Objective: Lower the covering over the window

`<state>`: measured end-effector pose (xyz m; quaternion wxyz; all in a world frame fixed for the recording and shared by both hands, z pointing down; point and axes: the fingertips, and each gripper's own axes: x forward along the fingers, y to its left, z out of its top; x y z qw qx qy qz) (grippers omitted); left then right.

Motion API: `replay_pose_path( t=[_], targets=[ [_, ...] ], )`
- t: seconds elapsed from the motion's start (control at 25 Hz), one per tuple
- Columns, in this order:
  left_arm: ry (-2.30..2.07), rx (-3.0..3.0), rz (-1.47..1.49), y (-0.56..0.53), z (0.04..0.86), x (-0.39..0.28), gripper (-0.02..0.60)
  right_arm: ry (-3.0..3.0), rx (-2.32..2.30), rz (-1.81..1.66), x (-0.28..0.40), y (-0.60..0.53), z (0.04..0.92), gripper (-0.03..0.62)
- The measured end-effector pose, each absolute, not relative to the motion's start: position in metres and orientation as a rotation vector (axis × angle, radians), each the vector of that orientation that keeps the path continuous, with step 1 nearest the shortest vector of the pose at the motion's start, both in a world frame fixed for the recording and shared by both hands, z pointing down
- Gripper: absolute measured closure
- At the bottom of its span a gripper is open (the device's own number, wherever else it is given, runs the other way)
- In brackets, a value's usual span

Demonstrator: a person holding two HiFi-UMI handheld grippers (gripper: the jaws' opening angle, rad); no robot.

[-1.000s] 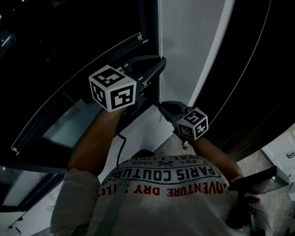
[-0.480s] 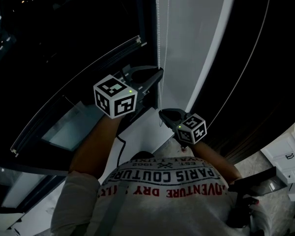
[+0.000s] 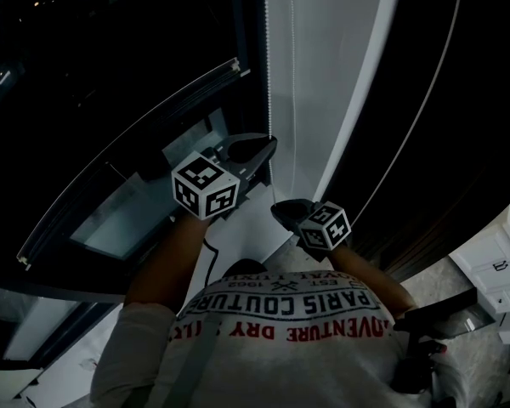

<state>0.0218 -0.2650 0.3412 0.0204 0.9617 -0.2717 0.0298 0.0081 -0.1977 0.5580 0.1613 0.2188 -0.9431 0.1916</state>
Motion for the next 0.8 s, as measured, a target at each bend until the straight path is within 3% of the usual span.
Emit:
replay_pose_path(
  t=[0.2, 0.36, 0.8],
  targets=[
    [-0.826, 2.967, 0.065, -0.263, 0.343, 0.02, 0.577, -2.677, 0.621, 0.549, 0.012, -0.196, 0.556, 0.496],
    [-0.834, 2.991, 0.087, -0.259, 0.342, 0.02, 0.576, -2.746, 0.67, 0.515, 0.024, -0.208, 0.519, 0.465],
    [-0.819, 3.002, 0.133, -0.252, 0.342, 0.022, 0.577, -3.093, 0.726, 0.076, 0.033, -0.251, 0.287, 0.448]
  ],
)
